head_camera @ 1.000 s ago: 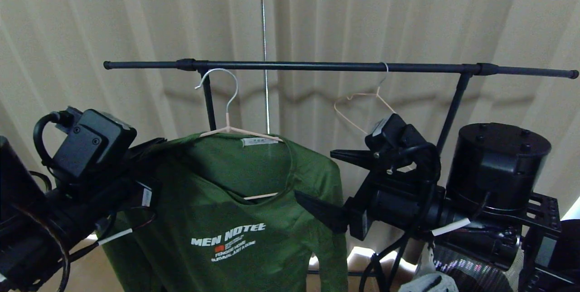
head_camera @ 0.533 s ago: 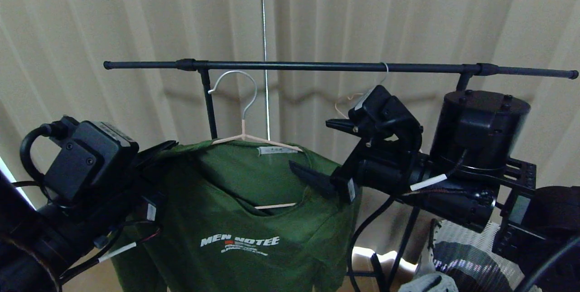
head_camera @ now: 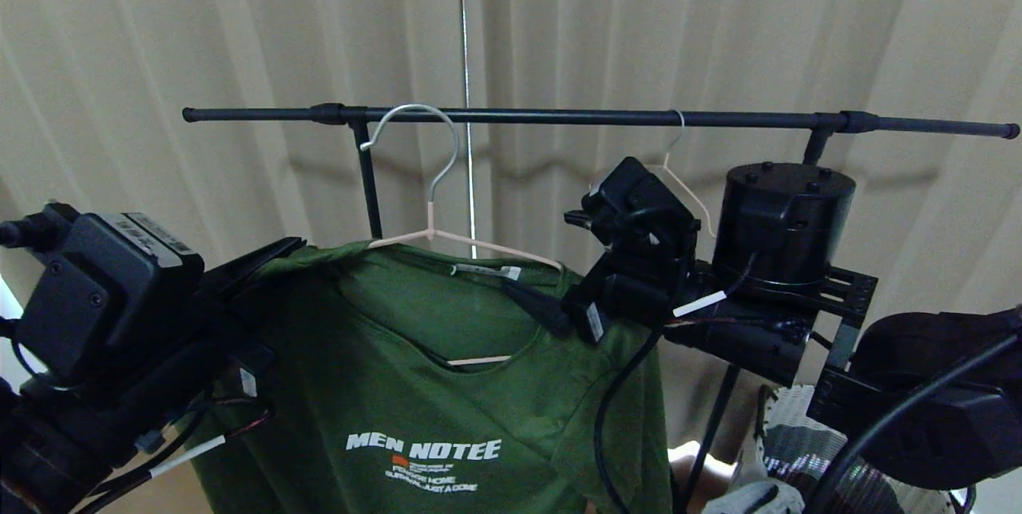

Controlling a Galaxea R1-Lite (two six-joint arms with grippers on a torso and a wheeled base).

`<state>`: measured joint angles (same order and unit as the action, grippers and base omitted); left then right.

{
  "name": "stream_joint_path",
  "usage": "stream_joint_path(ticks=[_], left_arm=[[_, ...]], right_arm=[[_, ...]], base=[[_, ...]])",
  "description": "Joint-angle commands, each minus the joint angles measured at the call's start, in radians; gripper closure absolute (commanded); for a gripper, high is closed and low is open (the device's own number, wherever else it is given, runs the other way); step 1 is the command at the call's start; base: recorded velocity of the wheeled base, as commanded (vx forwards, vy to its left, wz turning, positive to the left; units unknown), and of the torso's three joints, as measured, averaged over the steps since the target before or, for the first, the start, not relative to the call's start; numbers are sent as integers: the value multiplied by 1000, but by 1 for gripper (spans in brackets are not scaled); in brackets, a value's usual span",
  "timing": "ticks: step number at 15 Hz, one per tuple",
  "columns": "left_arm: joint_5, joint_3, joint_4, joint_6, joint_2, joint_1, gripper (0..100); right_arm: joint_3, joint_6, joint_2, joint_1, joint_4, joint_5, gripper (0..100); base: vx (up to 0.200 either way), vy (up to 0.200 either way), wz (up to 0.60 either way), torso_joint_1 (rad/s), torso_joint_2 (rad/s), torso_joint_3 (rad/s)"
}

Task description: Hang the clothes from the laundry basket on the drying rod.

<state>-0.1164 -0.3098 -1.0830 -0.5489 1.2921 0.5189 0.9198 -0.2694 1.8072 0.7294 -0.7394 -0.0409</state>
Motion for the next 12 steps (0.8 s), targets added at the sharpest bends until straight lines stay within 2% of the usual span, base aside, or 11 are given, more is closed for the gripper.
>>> stream_joint_path(ticks=[1, 12], left_arm=[[0, 8, 0, 1, -19, 13, 100], [1, 20, 2, 0, -16, 16, 100]], right_arm=[[7, -1, 12, 1, 0, -1, 100], [2, 1, 6, 1, -8, -1, 100]], base=[[0, 0, 0, 0, 0, 0], [0, 0, 0, 0, 0, 0]])
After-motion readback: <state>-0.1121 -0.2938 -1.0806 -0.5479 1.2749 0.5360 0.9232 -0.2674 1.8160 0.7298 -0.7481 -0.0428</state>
